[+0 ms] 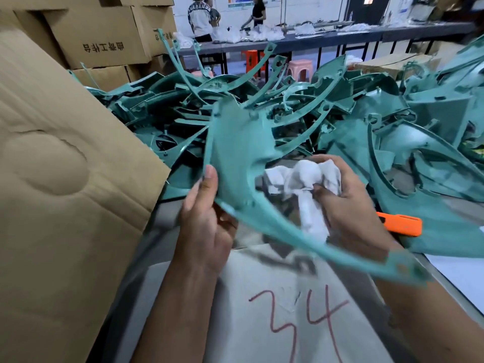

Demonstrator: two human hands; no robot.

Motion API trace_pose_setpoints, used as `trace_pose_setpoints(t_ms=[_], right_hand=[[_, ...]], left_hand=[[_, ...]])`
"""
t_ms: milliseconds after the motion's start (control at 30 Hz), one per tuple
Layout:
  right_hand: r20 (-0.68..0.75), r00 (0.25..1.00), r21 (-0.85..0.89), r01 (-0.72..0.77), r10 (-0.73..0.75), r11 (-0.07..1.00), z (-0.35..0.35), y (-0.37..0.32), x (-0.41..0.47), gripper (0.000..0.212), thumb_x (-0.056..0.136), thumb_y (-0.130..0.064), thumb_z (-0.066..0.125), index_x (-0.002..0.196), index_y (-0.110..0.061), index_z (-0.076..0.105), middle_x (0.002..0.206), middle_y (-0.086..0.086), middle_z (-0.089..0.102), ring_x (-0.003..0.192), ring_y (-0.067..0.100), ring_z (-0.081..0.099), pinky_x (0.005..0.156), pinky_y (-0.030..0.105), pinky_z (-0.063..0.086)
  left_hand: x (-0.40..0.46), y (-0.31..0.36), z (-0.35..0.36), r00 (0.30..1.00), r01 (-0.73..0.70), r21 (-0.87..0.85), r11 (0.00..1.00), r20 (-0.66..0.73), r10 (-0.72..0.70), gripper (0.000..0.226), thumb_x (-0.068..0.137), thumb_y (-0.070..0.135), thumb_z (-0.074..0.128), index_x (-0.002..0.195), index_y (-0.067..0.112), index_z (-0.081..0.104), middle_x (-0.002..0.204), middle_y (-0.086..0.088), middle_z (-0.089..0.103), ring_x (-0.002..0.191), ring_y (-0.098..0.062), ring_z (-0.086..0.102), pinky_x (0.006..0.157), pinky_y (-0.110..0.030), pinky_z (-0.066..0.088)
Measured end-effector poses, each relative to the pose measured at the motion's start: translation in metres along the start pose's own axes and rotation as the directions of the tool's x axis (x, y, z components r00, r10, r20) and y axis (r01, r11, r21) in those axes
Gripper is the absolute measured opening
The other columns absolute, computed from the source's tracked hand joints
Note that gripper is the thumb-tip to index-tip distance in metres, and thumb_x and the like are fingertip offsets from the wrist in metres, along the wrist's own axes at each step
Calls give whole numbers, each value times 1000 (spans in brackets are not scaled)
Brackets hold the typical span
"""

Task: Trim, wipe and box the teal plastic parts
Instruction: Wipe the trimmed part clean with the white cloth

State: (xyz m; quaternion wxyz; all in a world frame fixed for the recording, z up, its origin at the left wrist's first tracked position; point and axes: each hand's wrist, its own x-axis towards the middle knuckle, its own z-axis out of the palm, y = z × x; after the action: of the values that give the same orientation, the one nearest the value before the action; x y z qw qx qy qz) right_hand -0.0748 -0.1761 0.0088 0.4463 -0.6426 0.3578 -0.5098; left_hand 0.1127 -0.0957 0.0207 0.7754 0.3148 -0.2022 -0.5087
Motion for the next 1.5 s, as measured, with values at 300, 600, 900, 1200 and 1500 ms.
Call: trace_pose_setpoints(t_ms=[300,600,900,1200,1500], right_hand=[[146,949,536,-313,279,784,-7,1,1,30,97,-7,54,107,-20,79,96,12,79,77,25,76,62,34,61],[350,937,177,-47,-18,983,-17,1,-3,44,75,-29,89,116,-27,72,107,7,77,90,21,75,70,29,60],[311,933,-410,-42,183,911,-5,5,-8,14,96,-33,73,86,-23,71,69,-9,63,58,6,55,55,19,42],[484,874,-426,191,44,884,3,-1,-12,14,103,-19,61,111,-24,70,95,-8,73,88,15,68,79,48,54],[501,851,-479,121,157,869,-14,11,1,43,95,-44,74,65,-17,55,52,-6,56,46,9,49,45,21,37]], left_hand=[[-5,1,-13,899,312,628,713,49,-436,20,101,17,58,98,0,70,72,-15,70,51,-20,65,44,-24,52],[-2,-13,-17,893,272,799,536,-3,-450,38,70,4,84,104,7,66,93,-19,77,73,-24,73,69,-36,59],[-10,-25,-6,908,203,786,584,72,-413,63,64,13,74,124,18,53,106,-16,75,93,-34,74,86,-51,58],[-16,-26,-4,897,77,752,655,234,-374,75,71,10,69,136,26,35,125,-17,64,116,-35,65,92,-45,54],[-22,-36,1,864,112,712,694,276,-422,75,76,1,68,135,35,35,99,-17,68,85,-28,66,78,-43,54]])
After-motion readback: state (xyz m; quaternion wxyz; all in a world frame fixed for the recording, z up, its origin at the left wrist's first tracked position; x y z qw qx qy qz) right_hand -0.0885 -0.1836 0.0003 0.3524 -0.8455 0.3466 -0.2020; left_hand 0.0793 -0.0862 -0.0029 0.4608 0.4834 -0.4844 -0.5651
